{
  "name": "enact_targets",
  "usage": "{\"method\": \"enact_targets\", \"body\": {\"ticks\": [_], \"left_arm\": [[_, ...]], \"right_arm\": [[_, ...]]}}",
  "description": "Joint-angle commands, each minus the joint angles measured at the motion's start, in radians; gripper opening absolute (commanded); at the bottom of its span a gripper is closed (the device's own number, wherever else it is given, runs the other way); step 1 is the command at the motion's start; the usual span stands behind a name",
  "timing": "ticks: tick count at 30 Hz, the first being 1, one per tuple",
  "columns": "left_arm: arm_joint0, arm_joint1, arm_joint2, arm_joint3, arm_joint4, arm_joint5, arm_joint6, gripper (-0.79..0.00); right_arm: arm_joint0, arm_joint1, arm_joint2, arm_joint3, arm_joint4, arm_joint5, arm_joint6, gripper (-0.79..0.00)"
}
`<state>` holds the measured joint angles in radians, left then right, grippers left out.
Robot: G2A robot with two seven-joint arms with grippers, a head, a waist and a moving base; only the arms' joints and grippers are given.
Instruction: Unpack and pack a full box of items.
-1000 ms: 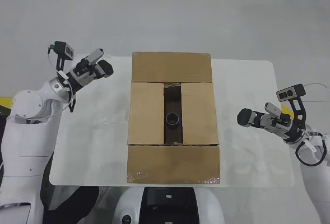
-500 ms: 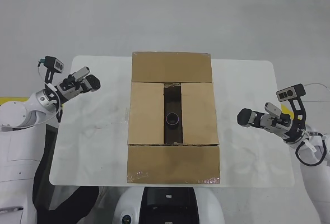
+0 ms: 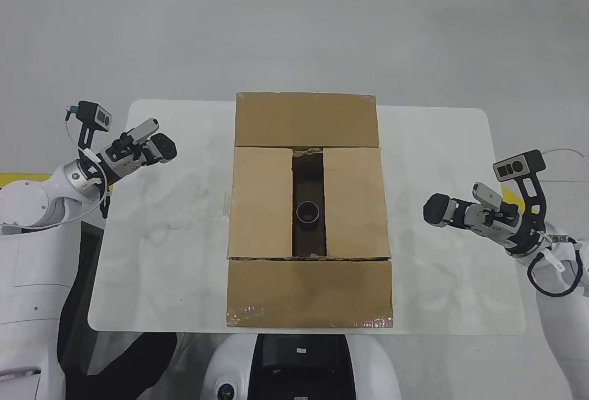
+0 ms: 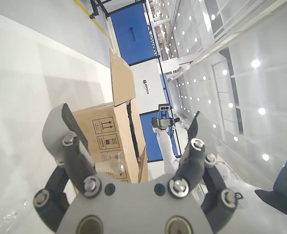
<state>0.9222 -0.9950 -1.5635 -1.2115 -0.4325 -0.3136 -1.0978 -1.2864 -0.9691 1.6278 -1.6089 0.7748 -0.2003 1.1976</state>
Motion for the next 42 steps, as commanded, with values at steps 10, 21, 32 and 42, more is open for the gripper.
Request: {"method": "enact_targets", "body": {"ticks": [10, 21, 32, 42], "left_arm": [[0.000, 0.000, 0.000, 0.000, 0.000, 0.000, 0.000, 0.000], [0.000, 0.000, 0.000, 0.000, 0.000, 0.000, 0.000, 0.000], [0.000, 0.000, 0.000, 0.000, 0.000, 0.000, 0.000, 0.000], [0.000, 0.000, 0.000, 0.000, 0.000, 0.000, 0.000, 0.000]], "right_arm": [[0.000, 0.000, 0.000, 0.000, 0.000, 0.000, 0.000, 0.000], [0.057, -0.005, -0.100, -0.147, -0.039, 0.131, -0.044, 0.000], [0.185, -0.039, -0.373, -0.145, -0.152, 0.174, -0.137, 0.000], [0.188, -0.059, -0.489, -0.165, -0.256, 0.180, -0.252, 0.000]]}}
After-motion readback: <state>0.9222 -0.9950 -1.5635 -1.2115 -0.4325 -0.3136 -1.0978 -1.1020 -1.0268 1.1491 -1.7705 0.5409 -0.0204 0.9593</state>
